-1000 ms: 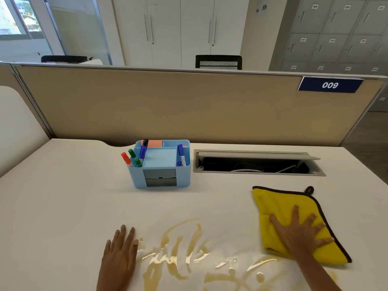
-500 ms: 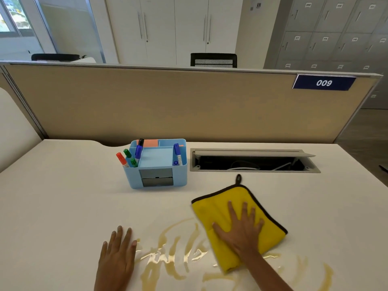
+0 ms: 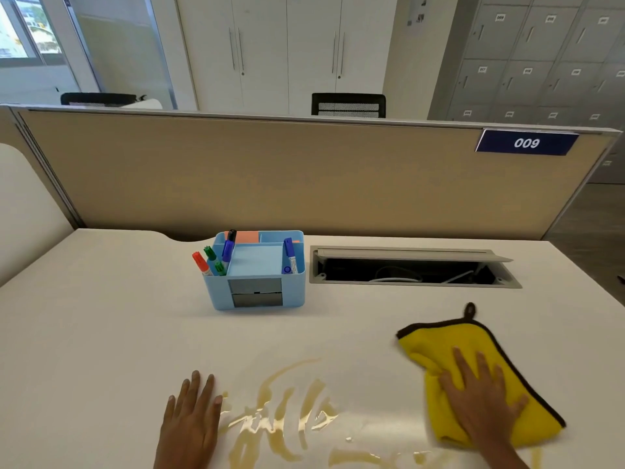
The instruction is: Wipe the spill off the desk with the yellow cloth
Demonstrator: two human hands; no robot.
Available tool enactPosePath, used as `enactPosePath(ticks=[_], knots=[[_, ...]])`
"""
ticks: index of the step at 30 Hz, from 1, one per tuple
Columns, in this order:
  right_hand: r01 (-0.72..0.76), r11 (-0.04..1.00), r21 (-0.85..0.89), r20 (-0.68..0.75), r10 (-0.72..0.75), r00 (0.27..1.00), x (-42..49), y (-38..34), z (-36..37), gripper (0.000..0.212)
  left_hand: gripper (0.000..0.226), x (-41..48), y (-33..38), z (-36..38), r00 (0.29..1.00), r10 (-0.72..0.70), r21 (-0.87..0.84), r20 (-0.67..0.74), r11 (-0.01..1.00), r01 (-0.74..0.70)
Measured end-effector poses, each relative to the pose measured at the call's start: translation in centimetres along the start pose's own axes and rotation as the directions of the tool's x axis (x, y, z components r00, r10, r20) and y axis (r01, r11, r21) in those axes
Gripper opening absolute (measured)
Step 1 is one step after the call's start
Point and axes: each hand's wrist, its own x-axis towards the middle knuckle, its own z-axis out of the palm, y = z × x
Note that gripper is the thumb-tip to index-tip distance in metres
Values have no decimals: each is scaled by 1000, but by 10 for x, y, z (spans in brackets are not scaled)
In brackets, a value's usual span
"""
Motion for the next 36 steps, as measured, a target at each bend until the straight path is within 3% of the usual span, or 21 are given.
enactPosePath(ticks=[3,6,10,13,15,18,22,24,28,33,36], knots=[[-71,997,32,41,70,997,16,-6,-1,51,93,0,-1,0,999,9,33,52,999,-11],[-16,999,30,84,14,996,18,-43,13,50,91,1,-3,1,997,13,34,74,999,-15],[240,971,-15,177,-233,956,-23,-128,35,48,99,1,-4,4,997,-10,-23,76,1000,11],[522,848,-92,167,-504,848,-90,-178,48,47,109,3,-2,4,997,-30,-48,67,998,33],[617,783,-83,225,-588,777,-120,-194,51,46,121,5,-2,2,996,-52,-91,67,994,58],[613,789,-54,290,-575,765,-121,-199,47,46,130,4,-4,3,998,-49,-107,42,993,53],[619,782,-67,265,-585,767,-70,-173,49,50,128,1,-4,1,999,-41,-130,31,990,45],[508,861,-37,285,-478,831,-30,-142,47,52,128,1,-4,1,999,-38,-141,30,989,42],[203,978,-47,144,-194,970,30,-44,15,54,126,0,-4,2,999,-31,-143,15,989,32],[-164,984,67,41,161,986,40,78,-18,53,125,-1,-2,1,1000,-26,-140,9,990,27],[-208,976,73,50,204,978,30,74,-19,49,124,-3,2,0,1000,-22,-121,18,992,24]])
